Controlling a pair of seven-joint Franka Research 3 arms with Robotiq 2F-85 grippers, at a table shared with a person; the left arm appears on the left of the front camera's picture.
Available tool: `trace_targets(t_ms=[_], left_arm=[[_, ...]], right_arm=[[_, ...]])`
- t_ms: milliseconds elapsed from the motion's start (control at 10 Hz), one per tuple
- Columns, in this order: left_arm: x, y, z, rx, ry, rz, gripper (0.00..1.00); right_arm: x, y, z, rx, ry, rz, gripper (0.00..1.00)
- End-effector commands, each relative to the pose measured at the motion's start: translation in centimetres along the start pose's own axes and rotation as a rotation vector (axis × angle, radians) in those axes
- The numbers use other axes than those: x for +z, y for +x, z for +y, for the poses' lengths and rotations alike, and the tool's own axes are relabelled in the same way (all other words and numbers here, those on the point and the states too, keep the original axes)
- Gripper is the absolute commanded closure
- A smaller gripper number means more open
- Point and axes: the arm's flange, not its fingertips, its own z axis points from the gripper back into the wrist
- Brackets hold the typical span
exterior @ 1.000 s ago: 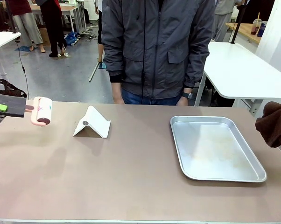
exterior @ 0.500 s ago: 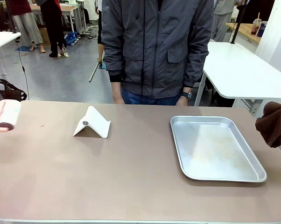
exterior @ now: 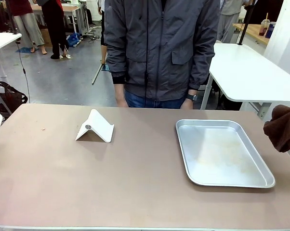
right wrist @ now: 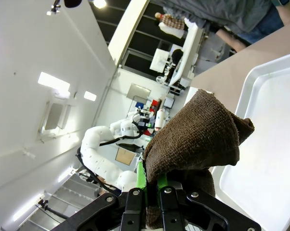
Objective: Clean the surface of the table.
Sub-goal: Clean the area not pointed to by the person.
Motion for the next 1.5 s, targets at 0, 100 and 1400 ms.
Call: trace_targets(t_ms=[0,100,1400], left_arm=[[-0.6,0.3,-1.6,-0.019,0.004,0.005,0.9],[-0.6,0.3,-1.6,-0.019,0.004,0.005,0.9],[-5.3,10.8,1.2,0.008,0.168,0.131,0.81]], right_arm=[[-0.1,0.4,0.3,0.01,0.023,-0.01,0.91],[-0.1,0.4,0.3,0.01,0.023,-0.01,0.91],[-0.1,0.4,0.3,0.01,0.023,-0.01,0.91]])
